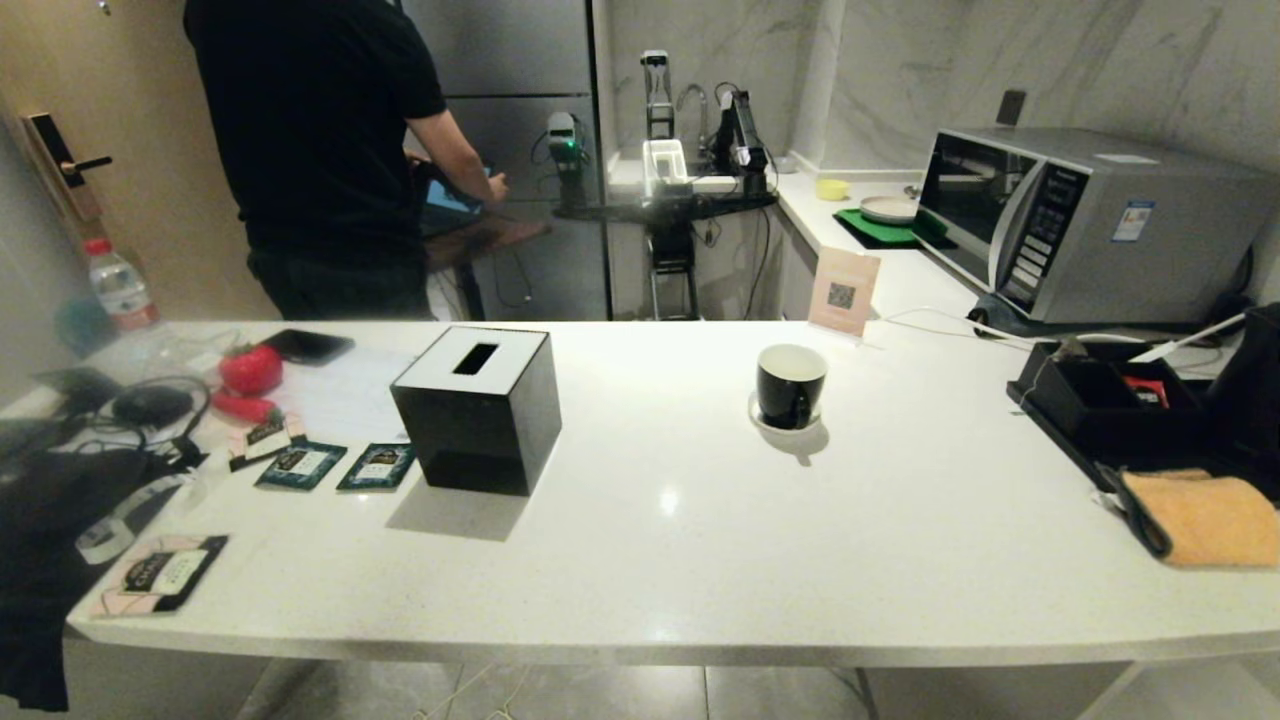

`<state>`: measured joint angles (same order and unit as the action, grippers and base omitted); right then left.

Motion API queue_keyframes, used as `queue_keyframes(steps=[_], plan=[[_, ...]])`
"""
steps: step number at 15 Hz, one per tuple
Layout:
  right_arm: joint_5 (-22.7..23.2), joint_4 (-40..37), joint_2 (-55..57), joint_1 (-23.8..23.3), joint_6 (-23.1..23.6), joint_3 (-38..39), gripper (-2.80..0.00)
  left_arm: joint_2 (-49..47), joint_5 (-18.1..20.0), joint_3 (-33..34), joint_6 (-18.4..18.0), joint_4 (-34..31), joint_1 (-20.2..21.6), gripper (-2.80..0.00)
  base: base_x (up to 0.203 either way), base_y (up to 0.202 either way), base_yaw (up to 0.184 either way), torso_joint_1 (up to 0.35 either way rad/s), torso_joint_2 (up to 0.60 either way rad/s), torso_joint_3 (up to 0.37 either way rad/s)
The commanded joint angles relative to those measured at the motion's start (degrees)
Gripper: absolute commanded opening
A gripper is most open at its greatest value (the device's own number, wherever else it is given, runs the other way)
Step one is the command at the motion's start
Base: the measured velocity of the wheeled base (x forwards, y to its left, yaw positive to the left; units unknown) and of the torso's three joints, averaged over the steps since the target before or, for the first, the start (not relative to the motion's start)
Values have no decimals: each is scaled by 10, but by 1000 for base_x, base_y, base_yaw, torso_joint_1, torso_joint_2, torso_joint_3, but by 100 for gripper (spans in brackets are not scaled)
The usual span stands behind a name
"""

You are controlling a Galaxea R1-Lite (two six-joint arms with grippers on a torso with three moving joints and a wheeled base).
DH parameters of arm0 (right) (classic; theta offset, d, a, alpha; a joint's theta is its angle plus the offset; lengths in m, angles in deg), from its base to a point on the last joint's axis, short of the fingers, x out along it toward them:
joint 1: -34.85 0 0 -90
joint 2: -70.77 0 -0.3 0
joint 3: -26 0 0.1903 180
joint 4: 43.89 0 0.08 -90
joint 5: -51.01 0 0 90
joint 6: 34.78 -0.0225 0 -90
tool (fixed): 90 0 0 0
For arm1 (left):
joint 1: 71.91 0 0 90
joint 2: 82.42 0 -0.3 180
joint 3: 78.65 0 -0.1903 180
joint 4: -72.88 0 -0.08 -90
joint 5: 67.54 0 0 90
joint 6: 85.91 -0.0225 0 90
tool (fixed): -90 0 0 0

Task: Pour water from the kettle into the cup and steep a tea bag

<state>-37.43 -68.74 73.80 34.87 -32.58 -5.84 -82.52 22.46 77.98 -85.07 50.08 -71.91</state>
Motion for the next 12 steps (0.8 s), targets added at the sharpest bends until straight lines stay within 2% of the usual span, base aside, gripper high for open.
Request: queue_keyframes(steps=[1, 7, 12], plan=[[0, 1, 36, 1, 0, -14, -280, 0, 0, 0, 0, 0, 0, -280, 0, 0, 0, 0, 0, 0], [0, 38, 137, 1, 0, -37, -280, 0, 0, 0, 0, 0, 0, -280, 0, 0, 0, 0, 0, 0], [0, 176, 320, 1, -1, -52, -280, 0, 0, 0, 0, 0, 0, -280, 0, 0, 0, 0, 0, 0]])
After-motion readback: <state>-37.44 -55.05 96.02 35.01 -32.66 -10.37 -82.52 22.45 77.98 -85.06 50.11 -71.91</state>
